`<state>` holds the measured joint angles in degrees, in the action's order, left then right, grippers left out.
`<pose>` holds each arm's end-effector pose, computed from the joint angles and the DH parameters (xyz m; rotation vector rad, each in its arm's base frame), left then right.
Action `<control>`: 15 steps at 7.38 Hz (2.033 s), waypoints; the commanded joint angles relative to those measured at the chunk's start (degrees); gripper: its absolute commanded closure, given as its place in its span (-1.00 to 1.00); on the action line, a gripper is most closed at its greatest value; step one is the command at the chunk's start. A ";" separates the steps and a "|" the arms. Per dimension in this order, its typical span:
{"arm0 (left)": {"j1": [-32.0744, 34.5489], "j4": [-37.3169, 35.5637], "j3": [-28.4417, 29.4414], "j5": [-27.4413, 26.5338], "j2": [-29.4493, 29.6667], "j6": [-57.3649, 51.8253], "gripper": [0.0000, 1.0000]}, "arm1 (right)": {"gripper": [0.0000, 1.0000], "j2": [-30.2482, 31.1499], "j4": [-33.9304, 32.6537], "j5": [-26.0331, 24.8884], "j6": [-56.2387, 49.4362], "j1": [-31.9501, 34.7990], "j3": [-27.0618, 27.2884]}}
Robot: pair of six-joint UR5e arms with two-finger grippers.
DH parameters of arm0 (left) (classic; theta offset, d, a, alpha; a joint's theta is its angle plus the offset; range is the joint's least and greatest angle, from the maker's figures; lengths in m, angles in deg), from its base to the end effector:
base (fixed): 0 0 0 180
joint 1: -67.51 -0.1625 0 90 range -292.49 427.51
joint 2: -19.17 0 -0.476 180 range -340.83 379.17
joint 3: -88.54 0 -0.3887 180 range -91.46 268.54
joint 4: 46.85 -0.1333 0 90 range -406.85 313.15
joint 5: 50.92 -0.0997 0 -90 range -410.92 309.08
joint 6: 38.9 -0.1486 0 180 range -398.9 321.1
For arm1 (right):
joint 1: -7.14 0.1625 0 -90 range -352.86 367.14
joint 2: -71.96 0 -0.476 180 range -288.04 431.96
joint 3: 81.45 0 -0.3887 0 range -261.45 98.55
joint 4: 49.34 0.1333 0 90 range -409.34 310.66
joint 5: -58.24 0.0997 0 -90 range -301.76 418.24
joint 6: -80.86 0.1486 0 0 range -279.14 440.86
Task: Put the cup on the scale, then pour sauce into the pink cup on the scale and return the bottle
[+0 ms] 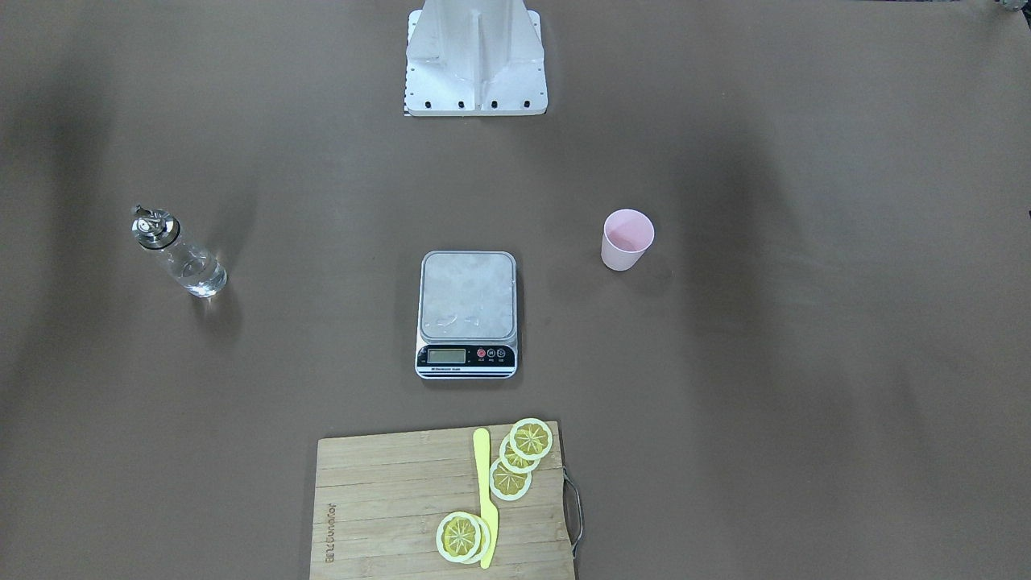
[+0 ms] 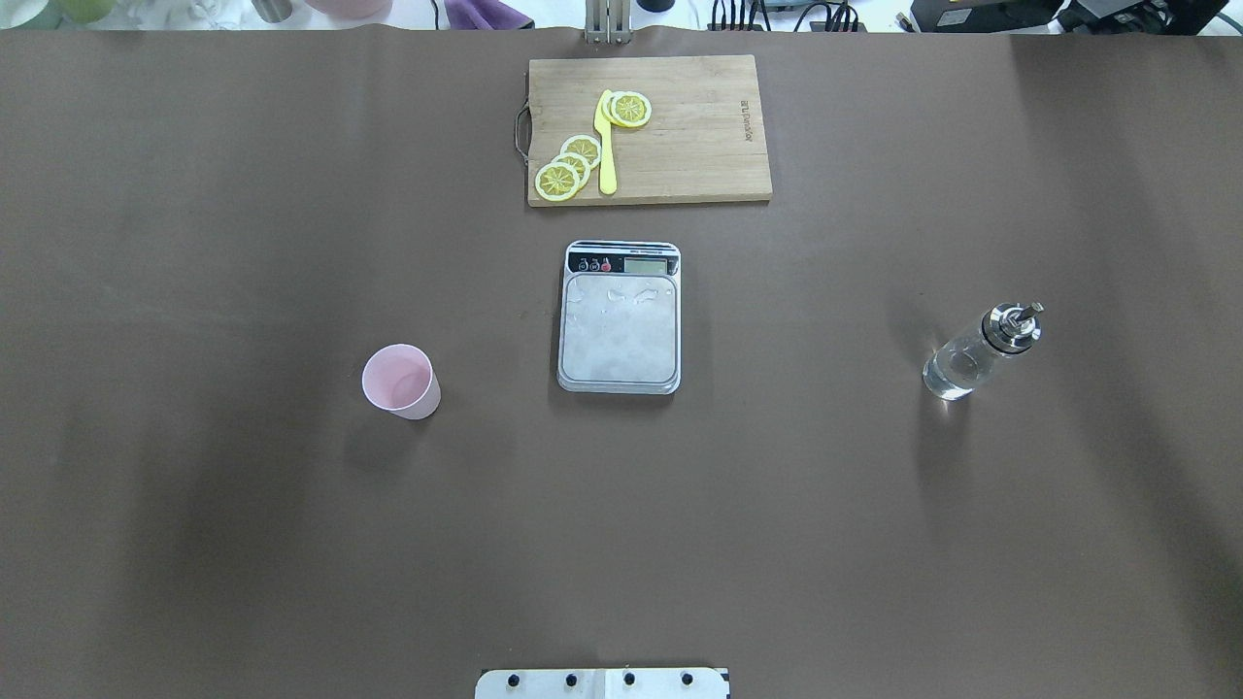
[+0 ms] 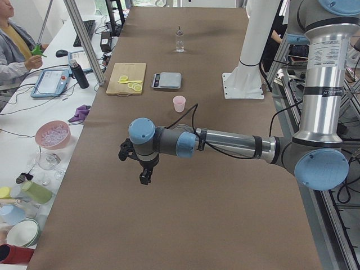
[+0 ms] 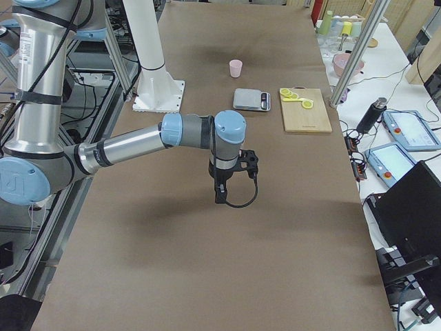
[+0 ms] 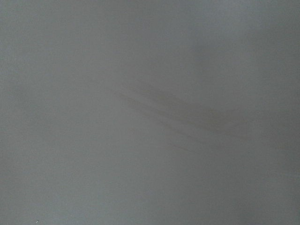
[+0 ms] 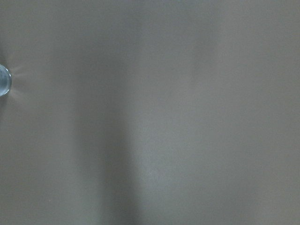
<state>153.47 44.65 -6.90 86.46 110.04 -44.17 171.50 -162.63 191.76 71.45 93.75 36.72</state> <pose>0.0118 -0.5065 0.6819 0.1376 0.8257 0.2093 0.0084 -0.3812 0.6232 -0.0375 -0.7632 -0.1816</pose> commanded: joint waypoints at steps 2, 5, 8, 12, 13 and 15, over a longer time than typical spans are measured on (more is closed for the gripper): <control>0.09 -0.17 -0.35 -8.76 -0.08 -0.01 -0.96 | -1.00 0.04 0.00 -3.53 0.09 -3.02 -0.30; 0.09 -0.09 -0.09 -8.44 -1.13 -0.26 -0.96 | -1.00 0.13 0.09 -2.82 0.35 -4.08 -0.39; 0.00 0.53 -0.09 -8.44 -2.01 -0.18 -0.96 | -1.00 -0.49 0.97 2.08 0.27 -4.08 0.14; 0.00 0.70 -0.35 -6.70 -1.66 -0.18 -0.96 | -1.00 2.57 0.88 4.28 0.09 -3.99 3.11; 0.00 0.70 -0.18 -5.55 -1.66 0.87 -0.96 | -1.00 3.11 0.88 6.56 0.18 -3.99 4.17; -2.96 2.71 -1.83 -5.01 -1.31 10.68 -0.95 | -1.00 3.29 0.97 7.90 0.79 -3.99 4.53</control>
<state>152.70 45.92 -7.61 80.95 108.57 -38.71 174.60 -161.70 198.91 71.92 89.75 40.91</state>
